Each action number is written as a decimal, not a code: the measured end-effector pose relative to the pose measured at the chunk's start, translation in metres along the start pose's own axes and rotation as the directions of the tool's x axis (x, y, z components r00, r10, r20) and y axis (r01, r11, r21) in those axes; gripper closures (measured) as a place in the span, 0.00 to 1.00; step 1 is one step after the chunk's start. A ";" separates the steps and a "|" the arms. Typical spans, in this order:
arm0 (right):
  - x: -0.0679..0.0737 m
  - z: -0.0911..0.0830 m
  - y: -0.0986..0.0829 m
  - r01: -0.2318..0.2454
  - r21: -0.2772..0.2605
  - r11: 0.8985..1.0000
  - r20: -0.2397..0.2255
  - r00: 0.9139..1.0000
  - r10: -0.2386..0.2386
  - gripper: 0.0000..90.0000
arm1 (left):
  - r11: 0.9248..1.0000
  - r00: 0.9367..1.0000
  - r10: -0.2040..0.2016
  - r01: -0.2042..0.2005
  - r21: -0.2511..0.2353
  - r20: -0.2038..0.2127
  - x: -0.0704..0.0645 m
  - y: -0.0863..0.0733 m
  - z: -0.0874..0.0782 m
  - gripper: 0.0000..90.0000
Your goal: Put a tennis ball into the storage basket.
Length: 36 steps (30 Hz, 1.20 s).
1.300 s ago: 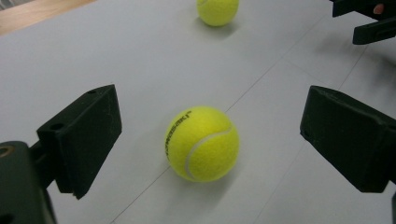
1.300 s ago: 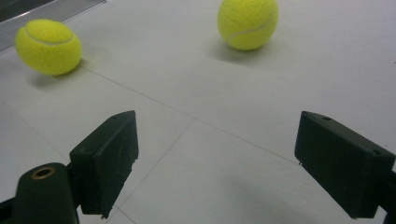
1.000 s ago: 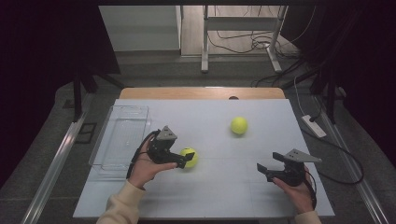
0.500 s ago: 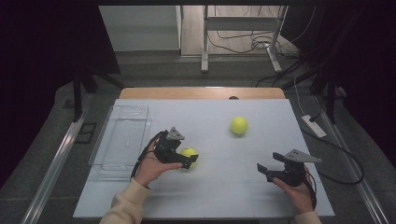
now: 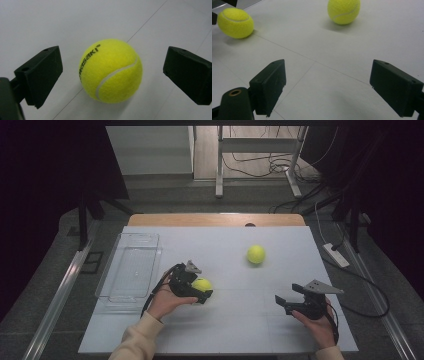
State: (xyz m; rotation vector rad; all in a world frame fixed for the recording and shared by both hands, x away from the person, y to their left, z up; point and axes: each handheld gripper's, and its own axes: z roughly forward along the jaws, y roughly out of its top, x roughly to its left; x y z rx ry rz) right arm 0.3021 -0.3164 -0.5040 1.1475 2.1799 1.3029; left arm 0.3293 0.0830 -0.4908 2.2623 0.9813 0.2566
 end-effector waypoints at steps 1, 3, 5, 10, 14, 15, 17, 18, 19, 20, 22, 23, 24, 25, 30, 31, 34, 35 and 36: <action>0.000 0.000 0.000 0.000 0.000 1.000 0.001 1.000 0.000 0.15 | 1.000 1.000 0.001 -0.001 0.010 -0.001 -0.001 0.000 0.002 0.04; 0.000 0.000 0.000 0.000 0.001 1.000 0.003 1.000 0.000 0.15 | 1.000 1.000 0.008 -0.008 0.024 0.001 -0.002 -0.001 0.007 0.03; 0.001 0.000 0.000 0.002 0.002 1.000 0.004 1.000 -0.002 0.15 | 0.999 1.000 0.003 -0.003 0.034 0.002 -0.001 -0.002 0.010 0.03; 0.001 0.000 0.000 0.001 0.000 1.000 0.002 1.000 -0.001 0.15 | 0.999 1.000 -0.002 0.002 0.045 0.011 0.001 -0.004 0.014 0.03; 0.000 0.000 0.000 0.003 0.001 1.000 0.002 1.000 -0.003 0.16 | 0.999 1.000 -0.009 0.008 0.050 0.018 0.001 -0.004 0.017 0.04; 0.000 0.000 0.000 0.003 0.001 1.000 0.003 1.000 -0.003 0.16 | 0.998 1.000 -0.006 0.005 0.055 0.018 0.001 -0.004 0.018 0.04; 0.000 0.000 0.000 0.003 0.002 1.000 0.004 1.000 -0.003 0.16 | 0.998 1.000 -0.005 0.004 0.059 0.019 0.001 -0.005 0.019 0.04; -0.001 0.000 0.000 0.003 0.001 1.000 0.004 1.000 -0.003 0.15 | 0.998 1.000 -0.004 0.003 0.058 0.022 0.001 -0.005 0.020 0.05; -0.001 0.000 0.000 0.003 0.001 1.000 0.005 1.000 -0.003 0.16 | 0.998 1.000 -0.004 0.002 0.056 0.024 0.001 -0.005 0.019 0.06; -0.001 0.000 0.000 0.002 0.002 1.000 0.005 1.000 -0.002 0.16 | 0.999 1.000 -0.001 0.000 0.055 0.025 0.001 -0.005 0.019 0.08; -0.001 0.000 0.000 0.003 0.003 1.000 0.005 1.000 -0.003 0.15 | 0.998 1.000 0.000 -0.001 0.057 0.025 0.001 -0.005 0.019 0.11; -0.001 0.000 0.000 0.005 0.003 1.000 0.005 1.000 -0.005 0.15 | 0.998 1.000 -0.004 0.003 0.059 0.023 0.001 -0.005 0.019 0.13; -0.001 0.000 0.000 0.005 0.002 1.000 0.005 1.000 -0.005 0.15 | 0.998 1.000 -0.004 0.003 0.056 0.014 0.001 -0.006 0.019 0.17; -0.001 0.000 0.000 0.005 0.002 1.000 0.005 1.000 -0.005 0.15 | 0.998 1.000 -0.004 0.003 0.056 0.014 0.001 -0.006 0.019 0.22; -0.001 0.000 0.000 0.003 0.001 1.000 0.007 1.000 -0.003 0.16 | 0.999 1.000 -0.005 0.005 0.045 0.008 0.003 -0.007 0.017 0.29; -0.001 0.000 0.000 0.004 0.000 1.000 0.008 1.000 -0.004 0.16 | 0.999 1.000 -0.003 0.002 0.044 0.006 0.003 -0.007 0.017 0.29; -0.001 0.000 0.000 0.006 0.001 1.000 0.008 1.000 -0.006 0.16 | 0.999 1.000 0.009 -0.009 0.040 -0.001 0.002 -0.007 0.017 0.30; -0.001 0.000 0.000 0.006 0.002 1.000 0.008 1.000 -0.006 0.16 | 0.999 1.000 0.009 -0.009 0.037 -0.001 0.001 -0.007 0.017 0.30; -0.001 0.000 0.000 0.006 0.001 1.000 0.008 1.000 -0.006 0.16 | 0.999 1.000 0.010 -0.010 0.032 -0.006 0.001 -0.007 0.016 0.30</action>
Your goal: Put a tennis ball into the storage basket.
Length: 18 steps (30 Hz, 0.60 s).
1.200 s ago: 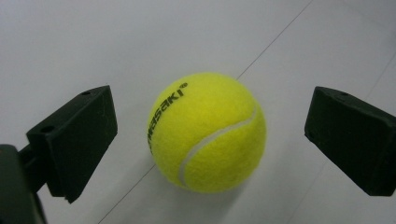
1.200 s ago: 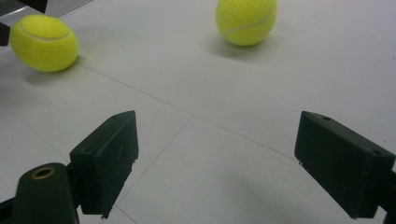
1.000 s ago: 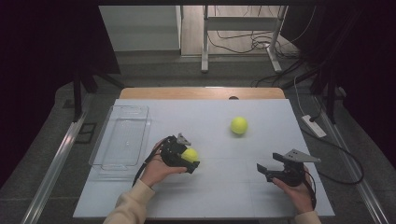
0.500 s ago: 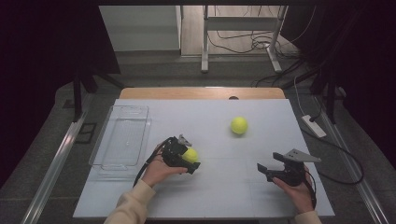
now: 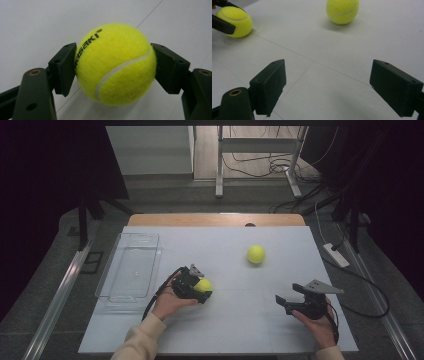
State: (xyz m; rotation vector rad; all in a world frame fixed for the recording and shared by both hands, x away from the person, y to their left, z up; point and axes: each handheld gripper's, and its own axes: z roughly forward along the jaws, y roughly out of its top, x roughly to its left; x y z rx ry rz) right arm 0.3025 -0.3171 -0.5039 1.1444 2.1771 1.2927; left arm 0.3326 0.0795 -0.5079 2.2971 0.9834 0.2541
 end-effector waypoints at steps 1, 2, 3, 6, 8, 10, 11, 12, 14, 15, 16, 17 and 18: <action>0.000 0.000 0.000 -0.002 -0.001 1.000 0.000 1.000 0.002 0.16 | 1.000 1.000 0.004 -0.004 -0.005 -0.004 0.000 0.000 -0.001 0.30; 0.000 0.000 0.000 -0.003 -0.002 1.000 0.000 1.000 0.003 0.16 | 1.000 1.000 0.000 0.000 -0.011 -0.004 0.000 0.000 -0.003 0.30; 0.000 0.000 0.000 -0.004 -0.003 1.000 0.000 1.000 0.004 0.16 | 1.000 1.000 0.002 -0.002 -0.019 -0.007 0.001 0.000 -0.004 0.30; 0.000 -0.001 0.000 -0.004 -0.003 1.000 0.000 1.000 0.004 0.16 | 0.999 1.000 -0.005 0.004 -0.039 -0.005 0.002 0.000 -0.008 0.30; 0.000 0.000 0.000 -0.004 -0.002 1.000 0.000 1.000 0.004 0.16 | 0.998 1.000 -0.008 0.008 -0.058 -0.004 0.003 0.000 -0.012 0.30; 0.000 0.000 0.000 -0.002 -0.001 1.000 0.001 1.000 0.002 0.16 | 0.997 1.000 -0.012 0.012 -0.073 -0.005 0.003 0.000 -0.015 0.30; 0.000 0.000 0.000 -0.002 -0.001 1.000 0.001 1.000 0.002 0.16 | 0.997 1.000 -0.016 0.015 -0.082 -0.005 0.004 0.000 -0.017 0.30; 0.000 0.000 0.000 -0.002 -0.002 1.000 0.001 1.000 0.002 0.16 | 0.996 1.000 -0.013 0.013 -0.087 -0.004 0.004 0.000 -0.018 0.30; 0.000 -0.001 0.000 -0.004 -0.002 1.000 0.001 1.000 0.004 0.16 | 0.995 1.000 -0.018 0.018 -0.102 0.004 0.005 0.000 -0.021 0.30; 0.000 -0.001 0.000 -0.005 -0.003 1.000 0.001 1.000 0.005 0.16 | 0.994 1.000 -0.020 0.020 -0.109 0.005 0.005 0.000 -0.022 0.30; 0.000 -0.001 0.000 -0.004 -0.003 1.000 0.001 1.000 0.004 0.16 | 0.993 1.000 -0.020 0.020 -0.114 0.003 0.005 0.000 -0.023 0.30; 0.000 -0.001 0.000 -0.003 -0.002 1.000 0.001 1.000 0.003 0.16 | 0.993 1.000 -0.020 0.020 -0.117 0.002 0.005 0.000 -0.023 0.30; 0.000 -0.001 0.000 -0.002 -0.002 1.000 0.001 1.000 0.002 0.16 | 0.992 1.000 -0.021 0.021 -0.121 0.001 0.005 0.000 -0.024 0.30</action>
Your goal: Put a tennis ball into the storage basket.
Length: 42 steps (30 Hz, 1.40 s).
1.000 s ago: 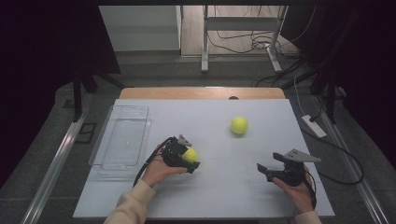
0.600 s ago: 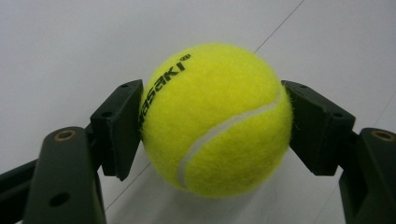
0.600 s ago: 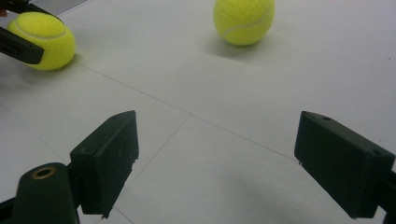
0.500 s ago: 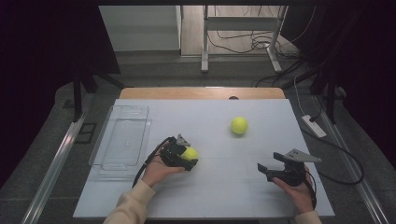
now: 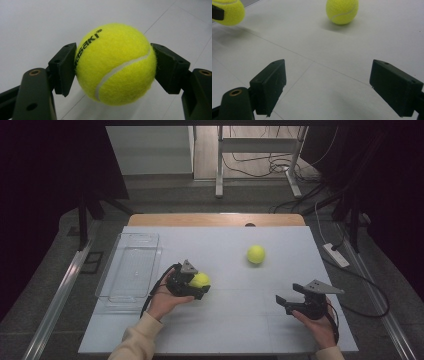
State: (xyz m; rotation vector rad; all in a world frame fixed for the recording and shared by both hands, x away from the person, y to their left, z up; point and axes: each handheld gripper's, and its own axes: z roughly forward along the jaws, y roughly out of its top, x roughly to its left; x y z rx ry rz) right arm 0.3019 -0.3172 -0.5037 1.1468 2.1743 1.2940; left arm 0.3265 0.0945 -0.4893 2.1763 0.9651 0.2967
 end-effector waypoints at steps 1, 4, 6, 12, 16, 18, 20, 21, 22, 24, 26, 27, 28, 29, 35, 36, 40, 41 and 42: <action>0.000 0.000 0.000 0.000 0.000 1.000 0.000 1.000 0.000 0.16 | 1.000 1.000 -0.003 0.003 -0.004 0.000 0.000 0.000 -0.001 0.30; 0.000 0.000 0.000 0.001 0.000 1.000 -0.001 1.000 -0.001 0.16 | 1.000 1.000 -0.004 0.004 -0.025 0.001 0.000 0.000 -0.004 0.30; 0.000 0.000 0.000 -0.001 -0.002 1.000 -0.001 1.000 0.001 0.16 | 0.999 1.000 0.000 0.000 -0.039 -0.001 0.001 0.000 -0.006 0.30; 0.000 -0.001 0.000 -0.002 -0.005 1.000 -0.001 1.000 0.002 0.16 | 0.996 1.000 -0.001 0.001 -0.089 0.002 0.002 0.001 -0.014 0.30; 0.000 -0.001 0.000 -0.002 -0.006 1.000 -0.002 1.000 0.002 0.16 | 0.994 1.000 -0.003 0.003 -0.109 0.002 0.003 0.001 -0.018 0.30; -0.001 -0.001 0.000 0.000 -0.008 1.000 -0.001 1.000 0.000 0.16 | 0.992 1.000 -0.004 0.004 -0.123 0.002 0.003 0.001 -0.021 0.30; -0.001 -0.002 0.000 -0.002 -0.010 1.000 0.000 1.000 0.002 0.16 | 0.991 1.000 0.002 -0.003 -0.134 0.000 0.003 0.002 -0.024 0.30; -0.001 -0.002 0.000 -0.002 -0.010 1.000 0.000 1.000 0.002 0.16 | 0.990 1.000 0.001 -0.001 -0.139 0.000 0.003 0.002 -0.025 0.30; -0.001 -0.002 0.000 -0.002 -0.010 1.000 0.000 1.000 0.002 0.16 | 0.990 1.000 0.000 0.000 -0.142 -0.001 0.003 0.002 -0.027 0.30; 0.000 -0.001 0.000 -0.001 -0.011 1.000 0.000 1.000 0.001 0.16 | 0.989 1.000 0.002 -0.002 -0.150 0.001 0.003 0.002 -0.028 0.30; 0.000 -0.001 0.000 0.000 -0.011 1.000 0.000 1.000 0.000 0.16 | 0.987 1.000 0.002 -0.002 -0.159 -0.002 0.002 0.003 -0.030 0.30; 0.000 -0.001 0.000 0.000 -0.010 1.000 0.000 1.000 0.000 0.16 | 0.987 1.000 0.004 -0.004 -0.161 -0.003 0.002 0.003 -0.031 0.30; 0.000 -0.001 0.000 0.000 -0.010 1.000 0.000 1.000 0.000 0.16 | 0.986 1.000 0.002 -0.003 -0.166 -0.003 0.002 0.003 -0.031 0.30; -0.001 -0.001 0.000 0.000 -0.010 1.000 0.000 1.000 0.000 0.16 | 0.985 1.000 0.005 -0.005 -0.171 -0.004 0.003 0.003 -0.032 0.30; 0.000 -0.002 0.000 0.001 -0.011 1.000 -0.001 1.000 -0.001 0.16 | 0.979 1.000 0.003 -0.004 -0.204 -0.004 0.003 0.003 -0.038 0.30; 0.000 -0.002 0.000 0.001 -0.011 1.000 -0.001 1.000 -0.001 0.16 | 0.979 1.000 0.003 -0.004 -0.204 -0.004 0.003 0.003 -0.038 0.30; 0.000 -0.002 0.001 0.000 -0.012 1.000 -0.001 1.000 0.000 0.16 | 0.974 1.000 -0.008 0.007 -0.225 -0.004 0.005 0.003 -0.043 0.30; 0.000 -0.002 0.001 -0.001 -0.013 1.000 -0.001 1.000 0.001 0.16 | 0.973 1.000 -0.010 0.009 -0.229 -0.005 0.005 0.003 -0.043 0.30; 0.000 -0.002 0.001 0.000 -0.013 1.000 -0.001 1.000 0.000 0.16 | 0.972 1.000 -0.013 0.012 -0.235 -0.005 0.006 0.002 -0.045 0.30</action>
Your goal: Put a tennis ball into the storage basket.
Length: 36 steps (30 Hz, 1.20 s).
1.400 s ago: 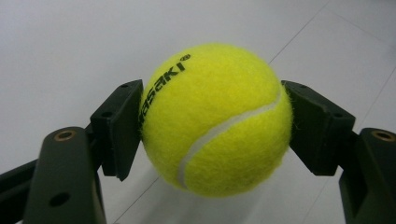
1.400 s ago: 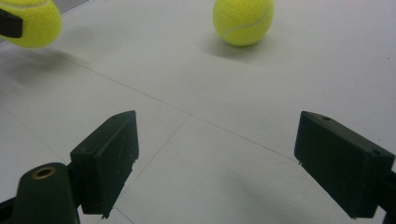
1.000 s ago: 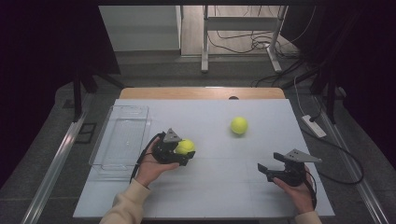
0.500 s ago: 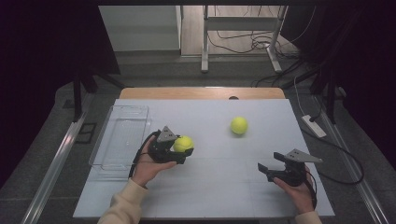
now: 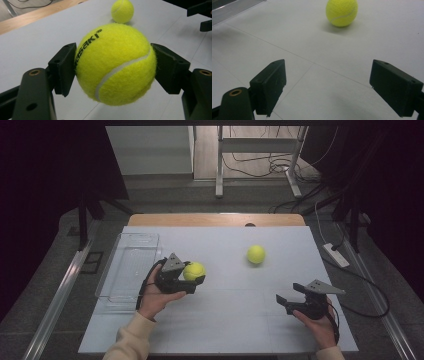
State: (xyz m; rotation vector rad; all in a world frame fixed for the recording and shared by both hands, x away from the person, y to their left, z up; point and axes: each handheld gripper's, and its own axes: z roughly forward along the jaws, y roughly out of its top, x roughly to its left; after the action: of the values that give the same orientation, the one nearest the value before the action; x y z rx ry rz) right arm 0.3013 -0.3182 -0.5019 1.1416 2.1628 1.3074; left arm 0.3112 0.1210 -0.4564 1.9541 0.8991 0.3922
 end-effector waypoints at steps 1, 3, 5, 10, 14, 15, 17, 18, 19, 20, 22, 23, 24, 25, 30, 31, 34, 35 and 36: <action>0.000 0.000 0.000 0.000 0.000 1.000 0.000 1.000 0.000 0.16 | 1.000 1.000 -0.002 0.002 -0.005 -0.001 0.001 0.000 -0.001 0.30; 0.000 0.000 0.000 0.001 0.000 1.000 0.000 1.000 -0.001 0.16 | 1.000 1.000 -0.001 0.001 -0.016 -0.005 0.002 0.001 -0.004 0.30; 0.000 0.000 0.000 0.001 -0.001 1.000 0.000 1.000 -0.001 0.16 | 1.000 1.000 -0.003 0.003 -0.023 -0.008 0.003 0.001 -0.005 0.30; 0.001 -0.001 0.000 0.003 -0.004 1.000 0.000 1.000 -0.003 0.16 | 0.999 1.000 -0.017 0.016 -0.050 -0.017 0.006 0.002 -0.013 0.30; 0.000 -0.001 0.001 0.003 -0.005 1.000 0.002 1.000 -0.003 0.16 | 0.998 0.999 -0.022 0.021 -0.059 -0.023 0.008 0.002 -0.016 0.30; 0.000 -0.001 0.000 0.003 -0.005 1.000 0.002 1.000 -0.003 0.16 | 0.998 0.999 -0.023 0.021 -0.062 -0.026 0.008 0.002 -0.017 0.30; 0.001 -0.001 0.001 0.003 -0.006 1.000 0.001 1.000 -0.003 0.16 | 0.997 0.999 -0.027 0.025 -0.071 -0.028 0.009 0.002 -0.020 0.30; 0.001 -0.001 0.001 0.003 -0.005 1.000 0.002 1.000 -0.003 0.16 | 0.997 0.999 -0.027 0.025 -0.071 -0.028 0.009 0.002 -0.020 0.30; 0.001 -0.001 0.000 0.004 -0.005 1.000 0.002 1.000 -0.004 0.16 | 0.997 0.999 -0.028 0.025 -0.075 -0.031 0.010 0.003 -0.021 0.30; 0.001 -0.001 0.000 0.004 -0.005 1.000 0.002 1.000 -0.004 0.16 | 0.996 0.999 -0.030 0.028 -0.080 -0.032 0.010 0.003 -0.022 0.30; 0.001 -0.001 0.000 0.004 -0.005 1.000 0.001 1.000 -0.004 0.16 | 0.996 0.999 -0.034 0.030 -0.085 -0.037 0.012 0.003 -0.024 0.30; 0.001 -0.001 0.001 0.004 -0.004 1.000 0.001 1.000 -0.004 0.16 | 0.996 0.999 -0.035 0.031 -0.086 -0.041 0.012 0.003 -0.025 0.30; 0.001 -0.001 0.001 0.004 -0.004 1.000 0.001 1.000 -0.004 0.16 | 0.995 0.998 -0.036 0.032 -0.090 -0.044 0.013 0.003 -0.026 0.30; 0.001 -0.001 0.000 0.004 -0.004 1.000 0.002 1.000 -0.004 0.16 | 0.995 0.998 -0.037 0.033 -0.092 -0.046 0.014 0.003 -0.027 0.30; 0.001 -0.001 0.000 0.004 -0.003 1.000 0.002 1.000 -0.004 0.16 | 0.993 0.997 -0.047 0.041 -0.109 -0.060 0.018 0.003 -0.032 0.30; 0.001 -0.001 0.000 0.004 -0.003 1.000 0.002 1.000 -0.004 0.16 | 0.993 0.997 -0.049 0.042 -0.111 -0.062 0.019 0.003 -0.034 0.30; 0.001 -0.001 0.001 0.004 -0.004 1.000 0.003 1.000 -0.004 0.16 | 0.992 0.996 -0.055 0.047 -0.119 -0.070 0.020 0.003 -0.036 0.30; 0.001 -0.001 0.001 0.004 -0.004 1.000 0.003 1.000 -0.004 0.16 | 0.991 0.996 -0.058 0.049 -0.121 -0.073 0.021 0.003 -0.037 0.30; 0.001 -0.001 0.001 0.003 -0.004 1.000 0.003 1.000 -0.003 0.16 | 0.991 0.995 -0.058 0.049 -0.123 -0.076 0.022 0.003 -0.038 0.30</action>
State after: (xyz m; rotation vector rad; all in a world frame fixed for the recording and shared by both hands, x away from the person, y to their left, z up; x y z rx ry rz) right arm 0.3004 -0.3180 -0.5009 1.1375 2.1577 1.3080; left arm 0.3048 0.1597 -0.4355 1.8101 0.9544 0.4850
